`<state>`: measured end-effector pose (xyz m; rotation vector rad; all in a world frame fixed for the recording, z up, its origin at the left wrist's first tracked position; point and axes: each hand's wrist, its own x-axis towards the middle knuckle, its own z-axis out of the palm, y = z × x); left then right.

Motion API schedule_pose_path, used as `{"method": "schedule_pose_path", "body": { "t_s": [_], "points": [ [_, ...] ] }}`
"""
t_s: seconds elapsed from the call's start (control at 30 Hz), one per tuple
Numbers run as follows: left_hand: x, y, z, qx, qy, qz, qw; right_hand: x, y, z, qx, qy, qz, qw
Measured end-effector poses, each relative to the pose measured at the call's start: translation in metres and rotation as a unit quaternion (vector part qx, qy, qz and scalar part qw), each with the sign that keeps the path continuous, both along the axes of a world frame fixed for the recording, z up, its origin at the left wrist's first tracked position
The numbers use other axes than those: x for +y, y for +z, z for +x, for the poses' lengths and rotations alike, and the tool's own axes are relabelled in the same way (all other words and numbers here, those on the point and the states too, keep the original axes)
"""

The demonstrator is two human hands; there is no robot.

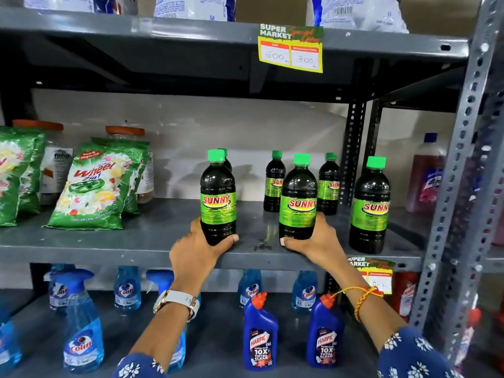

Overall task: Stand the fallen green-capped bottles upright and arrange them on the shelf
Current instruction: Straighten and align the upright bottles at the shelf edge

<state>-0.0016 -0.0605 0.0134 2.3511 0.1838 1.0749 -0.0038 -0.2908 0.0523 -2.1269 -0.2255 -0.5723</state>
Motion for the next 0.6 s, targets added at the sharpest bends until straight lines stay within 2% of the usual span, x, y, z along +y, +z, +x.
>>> {"method": "schedule_pose_path", "body": {
  "t_s": [0.23,0.3,0.37,0.43,0.5,0.53,0.6],
  "points": [
    [-0.001,0.0,-0.002,-0.003,0.002,0.007,1.0,-0.002,-0.003,0.004,0.002,-0.005,0.005,1.0],
    [-0.001,0.002,-0.002,0.0,-0.007,-0.003,1.0,-0.002,-0.007,0.0,-0.024,-0.009,0.015,1.0],
    [0.001,0.004,-0.005,-0.014,-0.025,-0.058,0.998,-0.007,-0.015,-0.017,-0.096,-0.006,0.005,0.995],
    [-0.003,0.003,-0.012,-0.129,-0.056,-0.127,0.982,-0.02,-0.019,-0.033,-0.22,-0.016,-0.013,0.975],
    [-0.017,0.005,-0.025,-0.281,-0.091,-0.111,0.949,-0.046,-0.018,-0.037,-0.332,-0.05,-0.009,0.942],
    [-0.028,0.008,-0.028,-0.317,-0.118,-0.089,0.937,-0.062,-0.015,-0.033,-0.358,-0.078,0.01,0.931],
    [-0.057,0.019,-0.03,-0.302,-0.182,-0.063,0.934,-0.091,-0.003,-0.027,-0.335,-0.12,0.061,0.933]
  ]
}}
